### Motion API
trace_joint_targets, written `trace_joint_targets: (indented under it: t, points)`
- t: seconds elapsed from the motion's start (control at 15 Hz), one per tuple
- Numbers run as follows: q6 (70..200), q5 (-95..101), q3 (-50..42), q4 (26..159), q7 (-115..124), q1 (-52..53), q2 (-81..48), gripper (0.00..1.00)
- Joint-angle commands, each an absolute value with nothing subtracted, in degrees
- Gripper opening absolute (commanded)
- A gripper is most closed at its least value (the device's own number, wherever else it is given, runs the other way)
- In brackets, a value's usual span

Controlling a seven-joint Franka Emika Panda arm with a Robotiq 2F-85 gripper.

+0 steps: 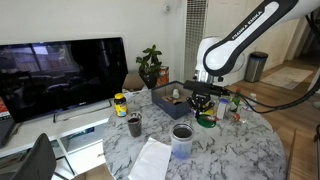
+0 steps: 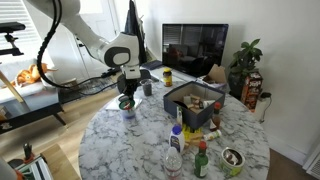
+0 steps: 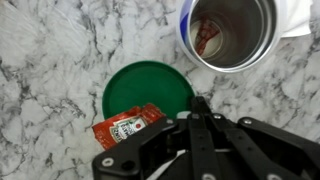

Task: Move the white and blue cup to the left, put the tomato ketchup on the green lid and then put the ketchup in the cup

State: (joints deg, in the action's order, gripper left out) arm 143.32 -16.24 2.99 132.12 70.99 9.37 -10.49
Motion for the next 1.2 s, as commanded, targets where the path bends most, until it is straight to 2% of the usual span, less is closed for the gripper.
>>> trace_joint_targets:
  t: [0.0,1.13]
  points:
    - [142.6,-18.4,5.3,130.5,68.0,9.1,-8.1,0.0]
    - [143.0,-41.9,12.4,116.1,48.4,7.9,-20.4,0.0]
